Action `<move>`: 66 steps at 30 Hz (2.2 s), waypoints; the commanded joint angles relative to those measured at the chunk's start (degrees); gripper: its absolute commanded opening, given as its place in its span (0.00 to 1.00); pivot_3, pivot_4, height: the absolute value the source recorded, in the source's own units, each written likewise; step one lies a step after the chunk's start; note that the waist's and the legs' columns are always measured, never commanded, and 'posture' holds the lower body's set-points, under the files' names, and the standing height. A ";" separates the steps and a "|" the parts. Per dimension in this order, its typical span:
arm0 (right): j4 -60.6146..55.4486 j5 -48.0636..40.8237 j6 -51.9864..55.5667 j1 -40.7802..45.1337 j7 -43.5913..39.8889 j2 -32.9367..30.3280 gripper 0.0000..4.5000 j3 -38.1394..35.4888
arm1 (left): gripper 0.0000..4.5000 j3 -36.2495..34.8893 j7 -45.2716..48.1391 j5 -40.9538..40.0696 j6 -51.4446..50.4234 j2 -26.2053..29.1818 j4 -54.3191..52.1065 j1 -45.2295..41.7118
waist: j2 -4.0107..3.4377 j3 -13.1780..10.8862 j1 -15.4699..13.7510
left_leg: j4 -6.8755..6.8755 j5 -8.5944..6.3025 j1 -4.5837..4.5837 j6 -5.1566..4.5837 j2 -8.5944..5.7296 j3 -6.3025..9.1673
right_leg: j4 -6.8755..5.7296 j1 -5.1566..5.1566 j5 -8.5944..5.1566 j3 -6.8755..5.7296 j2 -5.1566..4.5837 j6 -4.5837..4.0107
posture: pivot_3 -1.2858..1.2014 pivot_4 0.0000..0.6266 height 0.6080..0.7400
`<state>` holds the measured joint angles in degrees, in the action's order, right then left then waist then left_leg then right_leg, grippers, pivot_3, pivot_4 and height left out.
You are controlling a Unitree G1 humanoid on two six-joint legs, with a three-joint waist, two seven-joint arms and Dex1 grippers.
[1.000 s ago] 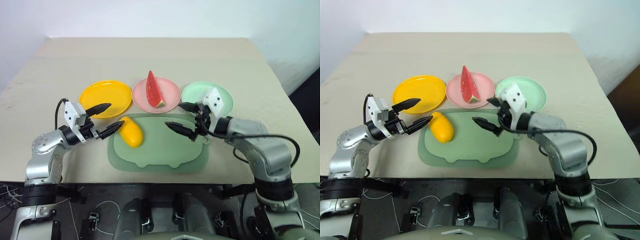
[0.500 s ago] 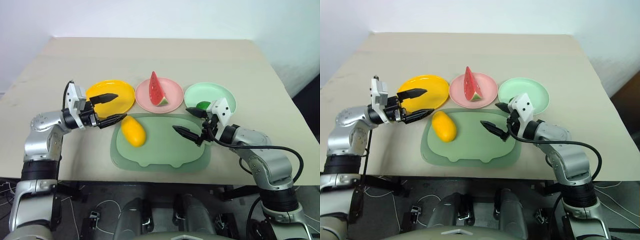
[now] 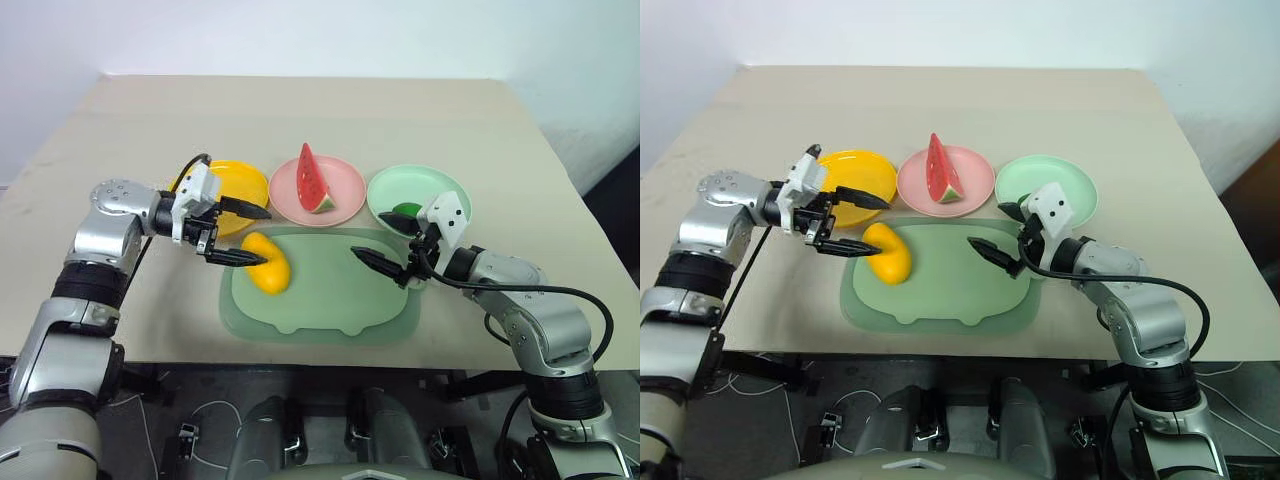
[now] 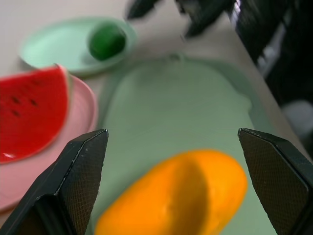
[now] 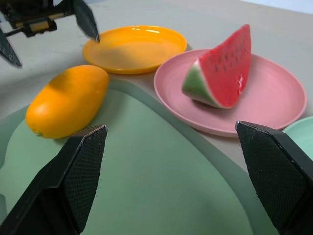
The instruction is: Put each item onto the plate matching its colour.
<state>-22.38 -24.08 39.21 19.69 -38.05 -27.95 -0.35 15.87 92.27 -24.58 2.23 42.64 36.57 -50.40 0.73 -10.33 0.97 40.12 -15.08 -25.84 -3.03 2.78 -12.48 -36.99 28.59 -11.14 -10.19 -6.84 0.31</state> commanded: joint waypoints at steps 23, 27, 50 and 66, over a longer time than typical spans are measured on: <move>-2.06 3.00 -1.68 -1.90 4.17 -2.14 1.00 -0.66 | 0.87 35.07 0.23 -8.89 23.34 0.44 17.54 -17.14 | 0.03 -0.02 -0.05 | 0.22 0.01 -0.10 -0.28 -0.01 0.11 | -0.01 -0.04 -0.11 -0.03 0.01 0.15 | 0.52 0.24 0.67; -1.55 2.66 -1.36 -1.32 4.00 -2.32 1.00 -0.96 | 0.67 36.71 0.23 -11.66 21.46 1.45 14.86 -15.49 | 0.03 -0.02 -0.01 | 0.35 -0.01 -0.17 -0.35 -0.01 0.14 | -0.06 -0.04 -0.12 -0.04 0.01 0.16 | 0.52 0.24 0.67; 0.69 0.48 -4.67 2.22 -0.50 -0.43 1.00 1.75 | 0.67 -10.66 -27.15 -19.40 -18.49 6.80 -8.40 2.92 | 0.01 -0.02 0.81 | 1.16 -0.27 -0.50 -0.82 0.03 0.21 | -0.28 -0.08 -0.05 -0.07 0.01 0.47 | 0.52 0.24 0.67; -1.94 -3.18 -5.73 1.55 -4.37 -0.30 1.00 4.39 | 0.67 -21.04 -60.76 1.97 -16.83 -3.64 -5.84 6.09 | 0.08 0.01 -0.32 | 1.15 -0.38 -0.48 -0.63 -0.05 0.20 | -0.23 -0.12 0.14 -0.07 -0.06 0.28 | 0.52 0.24 0.67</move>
<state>-22.28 -27.86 34.92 21.04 -42.53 -28.21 3.79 -4.02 32.51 -24.13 -15.62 39.24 30.34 -42.15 0.81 -10.32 0.65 41.26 -15.46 -26.32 -3.65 2.73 -12.30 -37.21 28.48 -11.00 -10.26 -6.90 0.60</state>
